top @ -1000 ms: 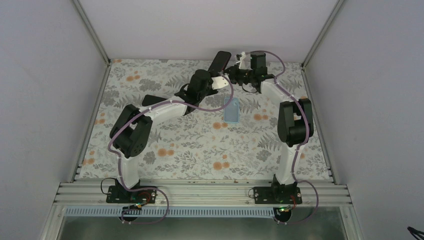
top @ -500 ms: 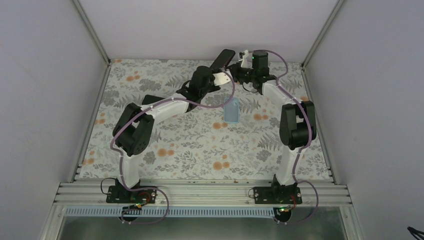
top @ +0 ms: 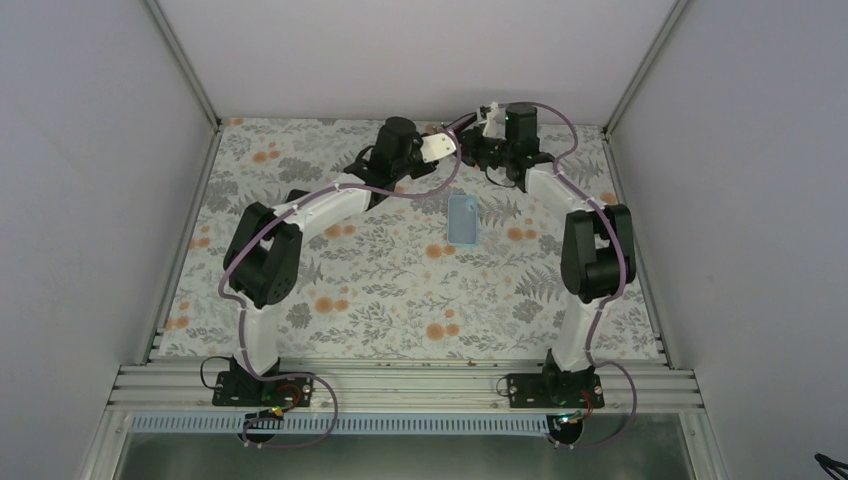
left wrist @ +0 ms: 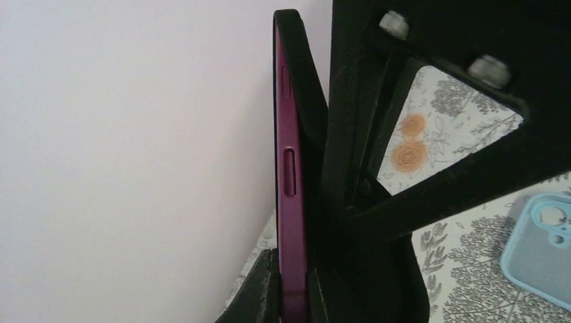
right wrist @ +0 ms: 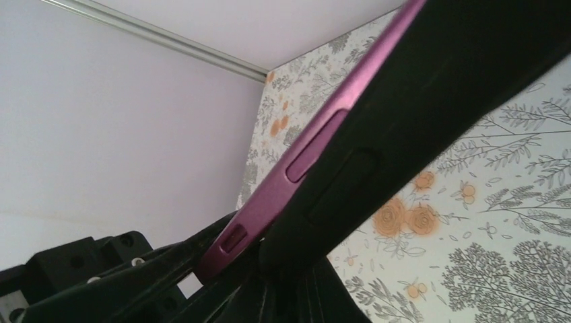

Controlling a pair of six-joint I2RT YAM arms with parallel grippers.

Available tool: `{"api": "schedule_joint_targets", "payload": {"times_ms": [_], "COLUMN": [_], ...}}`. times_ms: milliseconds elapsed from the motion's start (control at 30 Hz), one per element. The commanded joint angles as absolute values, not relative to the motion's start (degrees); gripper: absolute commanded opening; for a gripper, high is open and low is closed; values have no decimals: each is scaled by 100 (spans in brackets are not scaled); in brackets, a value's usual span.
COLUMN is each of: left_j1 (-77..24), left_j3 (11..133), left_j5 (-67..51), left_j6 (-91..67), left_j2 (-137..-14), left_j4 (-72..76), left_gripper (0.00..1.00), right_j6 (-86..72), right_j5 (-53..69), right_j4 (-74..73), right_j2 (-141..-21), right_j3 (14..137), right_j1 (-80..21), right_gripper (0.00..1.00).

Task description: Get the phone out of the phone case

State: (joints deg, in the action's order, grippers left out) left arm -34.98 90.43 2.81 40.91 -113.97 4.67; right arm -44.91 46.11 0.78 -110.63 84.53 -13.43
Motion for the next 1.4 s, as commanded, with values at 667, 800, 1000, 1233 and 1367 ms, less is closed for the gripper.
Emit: {"api": "schedule_joint_targets", "payload": {"times_ms": [667, 800, 1000, 1233, 1367], "left_j1": [-1762, -1621, -1404, -1333, -1392], "left_j3": [9085, 9204, 9220, 9293, 9187], "left_j5": [383, 387, 397, 39, 234], "left_j6": [4920, 4975, 5198, 5273, 5341], "left_j2": [-10750, -10753, -10773, -10641, -10486], "left_j4": [96, 1, 4, -216, -215], "left_gripper": [2, 2, 2, 2, 2], "right_j6": [-727, -491, -122, 145, 236], "right_j5": [3705, 3401, 3028, 3299, 3831], "right_j4": [-2676, -2659, -2616, -2783, -3157], "right_j2": [-10974, -11002, -11036, -11088, -11312], "right_j3": [9274, 9189, 9075, 9117, 9281], "right_j1": [-375, -163, 92, 253, 244], "right_gripper": [3, 3, 3, 3, 3]}}
